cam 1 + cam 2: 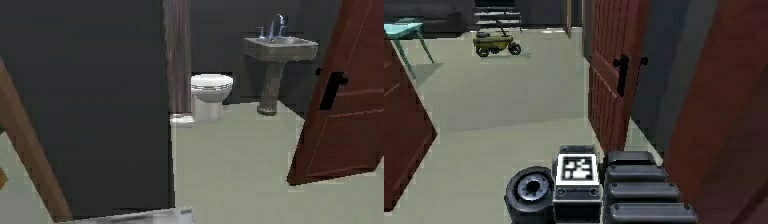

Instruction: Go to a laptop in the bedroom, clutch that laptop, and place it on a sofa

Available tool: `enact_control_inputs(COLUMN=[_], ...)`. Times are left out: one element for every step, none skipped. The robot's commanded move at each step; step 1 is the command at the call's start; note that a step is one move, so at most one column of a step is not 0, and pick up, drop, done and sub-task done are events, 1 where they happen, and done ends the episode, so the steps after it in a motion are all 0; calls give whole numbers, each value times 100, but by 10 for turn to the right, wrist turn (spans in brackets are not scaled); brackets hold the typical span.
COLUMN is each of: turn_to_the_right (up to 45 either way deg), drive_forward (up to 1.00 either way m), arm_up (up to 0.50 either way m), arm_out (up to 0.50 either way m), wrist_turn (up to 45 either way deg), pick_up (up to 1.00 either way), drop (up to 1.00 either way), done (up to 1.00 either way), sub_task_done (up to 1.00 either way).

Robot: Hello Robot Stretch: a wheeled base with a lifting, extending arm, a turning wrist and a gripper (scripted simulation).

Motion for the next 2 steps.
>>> enact_control_inputs(turn_to_the_right=[-450, -120], drive_forward=[0, 0], arm_up=[0, 0], arm_out=[0, 0], wrist_turn=[0, 0], pick_up=[0, 0], drop=[0, 0], done=[0, 0], sub_task_done=[0, 0])
